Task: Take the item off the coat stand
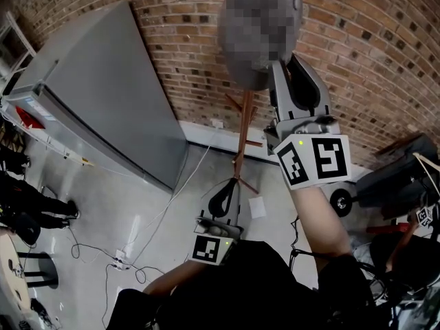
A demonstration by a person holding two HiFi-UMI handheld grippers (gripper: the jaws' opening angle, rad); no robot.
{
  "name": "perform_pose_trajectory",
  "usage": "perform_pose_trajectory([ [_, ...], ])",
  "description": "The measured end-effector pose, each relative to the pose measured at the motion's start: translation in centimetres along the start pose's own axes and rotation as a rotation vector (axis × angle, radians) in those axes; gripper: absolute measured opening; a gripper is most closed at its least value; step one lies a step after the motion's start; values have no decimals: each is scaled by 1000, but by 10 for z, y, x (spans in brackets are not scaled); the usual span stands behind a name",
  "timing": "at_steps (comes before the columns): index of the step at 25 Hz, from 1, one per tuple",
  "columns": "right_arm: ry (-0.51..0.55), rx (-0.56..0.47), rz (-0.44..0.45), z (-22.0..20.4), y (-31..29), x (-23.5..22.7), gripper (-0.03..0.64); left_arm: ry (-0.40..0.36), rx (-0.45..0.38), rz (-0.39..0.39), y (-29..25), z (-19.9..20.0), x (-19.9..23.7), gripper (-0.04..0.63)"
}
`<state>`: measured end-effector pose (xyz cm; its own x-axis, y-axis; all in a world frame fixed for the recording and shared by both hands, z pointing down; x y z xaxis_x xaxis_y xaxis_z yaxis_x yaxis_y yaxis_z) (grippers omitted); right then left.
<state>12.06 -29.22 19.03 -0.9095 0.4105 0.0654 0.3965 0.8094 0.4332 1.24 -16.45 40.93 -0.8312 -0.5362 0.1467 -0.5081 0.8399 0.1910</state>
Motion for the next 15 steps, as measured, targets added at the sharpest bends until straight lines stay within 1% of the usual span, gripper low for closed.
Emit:
perform_pose_trajectory([
  [2,0,-9,-1,1,0,-1,74,0,-1,1,-1,0,1,17],
  [15,-1,-47,-1,13,-2,0,60,-5,-4,-3,1,5,8,17],
])
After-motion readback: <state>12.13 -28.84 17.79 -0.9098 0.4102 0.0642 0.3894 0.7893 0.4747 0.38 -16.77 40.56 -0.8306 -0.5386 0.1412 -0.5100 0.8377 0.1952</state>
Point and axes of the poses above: the fingertips, and each gripper's own axes: y backward along the fingers, x to its left, z out of its top, the point moved 4 cm from there along y, backward along the fingers
